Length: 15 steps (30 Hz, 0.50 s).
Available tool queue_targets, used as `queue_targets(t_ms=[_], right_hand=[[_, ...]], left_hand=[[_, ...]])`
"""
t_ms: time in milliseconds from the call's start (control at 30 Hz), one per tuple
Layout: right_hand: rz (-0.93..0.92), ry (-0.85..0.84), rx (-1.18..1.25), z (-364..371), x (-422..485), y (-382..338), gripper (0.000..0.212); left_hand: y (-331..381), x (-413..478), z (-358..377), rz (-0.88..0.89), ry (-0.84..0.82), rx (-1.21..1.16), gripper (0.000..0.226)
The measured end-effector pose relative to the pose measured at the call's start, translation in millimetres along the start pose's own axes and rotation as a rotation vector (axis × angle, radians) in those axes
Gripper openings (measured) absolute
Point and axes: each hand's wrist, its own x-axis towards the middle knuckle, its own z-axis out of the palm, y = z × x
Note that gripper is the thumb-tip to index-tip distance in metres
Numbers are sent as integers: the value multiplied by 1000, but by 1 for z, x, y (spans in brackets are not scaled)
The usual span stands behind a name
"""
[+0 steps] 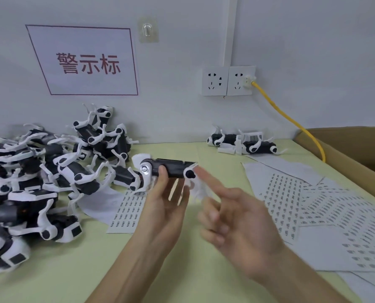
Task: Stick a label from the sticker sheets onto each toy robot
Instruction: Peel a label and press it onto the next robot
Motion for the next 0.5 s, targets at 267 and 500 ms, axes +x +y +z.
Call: queue_targets(t_ms=[267,500], right_hand=[[-2,104,171,22,9,44,54],[-84,130,200,19,4,41,50]], left_hand=[[7,-4,1,-205,-34,15,51],[-2,-14,3,-263,-197,200,48]])
